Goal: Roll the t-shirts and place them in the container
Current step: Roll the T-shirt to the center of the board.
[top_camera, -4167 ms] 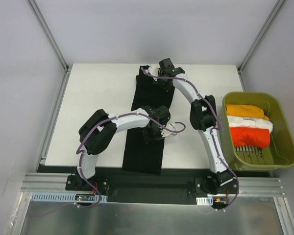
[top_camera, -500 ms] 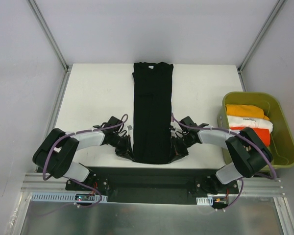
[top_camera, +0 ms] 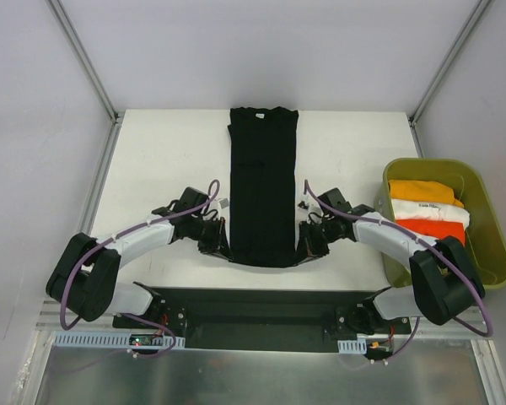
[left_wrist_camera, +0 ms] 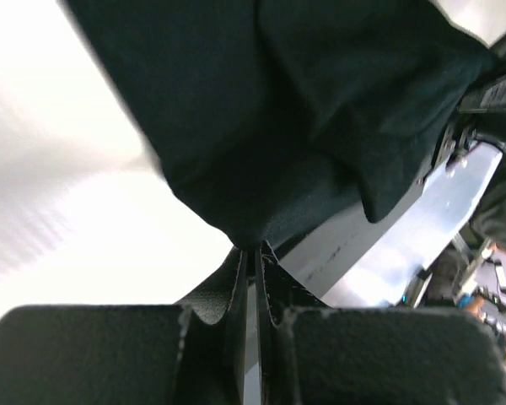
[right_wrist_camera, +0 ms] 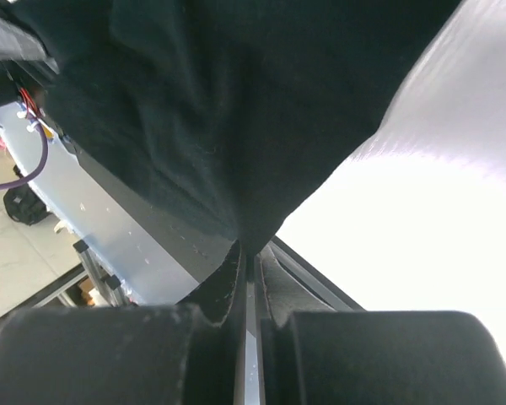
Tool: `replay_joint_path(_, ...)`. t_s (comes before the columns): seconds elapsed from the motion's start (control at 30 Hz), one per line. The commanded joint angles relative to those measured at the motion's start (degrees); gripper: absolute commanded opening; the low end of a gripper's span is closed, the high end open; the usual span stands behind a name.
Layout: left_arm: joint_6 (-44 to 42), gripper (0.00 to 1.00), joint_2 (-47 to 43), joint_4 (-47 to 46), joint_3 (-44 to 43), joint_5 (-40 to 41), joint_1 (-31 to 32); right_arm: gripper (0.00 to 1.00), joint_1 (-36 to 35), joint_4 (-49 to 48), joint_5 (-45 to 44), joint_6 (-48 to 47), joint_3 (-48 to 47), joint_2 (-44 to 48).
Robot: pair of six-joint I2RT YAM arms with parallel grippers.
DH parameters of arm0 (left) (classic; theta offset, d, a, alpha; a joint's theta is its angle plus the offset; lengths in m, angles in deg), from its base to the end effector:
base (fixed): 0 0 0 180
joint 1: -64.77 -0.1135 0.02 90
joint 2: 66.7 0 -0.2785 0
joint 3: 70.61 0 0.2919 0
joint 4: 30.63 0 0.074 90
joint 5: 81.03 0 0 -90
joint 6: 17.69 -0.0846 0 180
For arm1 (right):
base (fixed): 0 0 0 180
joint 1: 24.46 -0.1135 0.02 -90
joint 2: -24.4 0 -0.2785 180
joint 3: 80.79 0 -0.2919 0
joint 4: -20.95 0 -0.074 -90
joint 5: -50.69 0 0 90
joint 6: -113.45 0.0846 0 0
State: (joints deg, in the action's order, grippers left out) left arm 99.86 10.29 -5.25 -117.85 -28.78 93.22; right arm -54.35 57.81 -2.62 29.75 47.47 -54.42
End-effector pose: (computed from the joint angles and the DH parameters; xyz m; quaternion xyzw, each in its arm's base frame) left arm 0.2314 -0.1843 0.1244 0.1040 0.9020 -0.4056 0.1054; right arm 0.2247 0.1875 0.1264 -0.2585 0.8907 0.3579 0.1082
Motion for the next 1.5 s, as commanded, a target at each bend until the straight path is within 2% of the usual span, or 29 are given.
replay_joint_path(0.0, -3.29, 0.0, -0.97, 2.56, -3.73, 2.69, -3.04, 0.01, 1.23, 2.61, -2.32, -2.7, -3.36, 1.84)
replay_joint_path(0.6, -7.15, 0.01, 2.98, 0.81, -7.25, 6.82, -10.16, 0.01, 2.99, -2.84, -6.98, -5.78, -9.78, -8.27)
replay_joint_path(0.97, -8.92, 0.05, 9.75, -0.25, -13.13, 7.69, -10.34, 0.01, 2.99, -4.51, -7.68, -7.8, -13.73, -12.92)
replay_joint_path(1.0, -9.18, 0.09, 10.45, -0.16, -13.49, 8.05, -10.43, 0.03, 2.99, -4.51, -8.03, -7.89, -14.08, -13.28)
replay_joint_path(1.03, -9.27, 0.22, 10.72, -0.07, -13.93, 8.66, -10.43, 0.05, 2.99, -4.43, -9.08, -7.97, -14.43, -13.63)
replay_joint_path(1.07, -9.44, 0.28, 10.98, 0.19, -14.8, 9.97, -10.43, 0.06, 3.26, -4.51, -9.61, -8.5, -14.7, -13.81)
replay_joint_path(1.17, -10.58, 0.43, 10.99, 1.68, -17.43, 12.26, -10.78, 0.25, 4.05, -4.08, -12.69, -9.12, -16.72, -13.81)
replay_joint_path(1.2, -11.89, 0.45, 10.29, 1.95, -18.06, 13.4, -10.95, 0.32, 4.4, -3.81, -12.95, -10.51, -17.94, -13.11)
replay_joint_path(1.3, -14.71, 0.46, 8.01, 2.92, -19.82, 14.55, -11.13, 0.39, 4.93, -1.53, -13.57, -14.98, -19.79, -10.57)
replay_joint_path(1.4, -17.08, 0.47, 4.68, 3.09, -18.95, 11.67, -11.05, 0.39, 4.4, 1.28, -11.38, -20.18, -21.03, -8.11)
replay_joint_path(1.47, -18.49, 0.4, 3.52, 3.27, -17.2, 8.33, -11.13, 0.37, 3.09, 2.6, -9.71, -23.53, -20.42, -6.52)
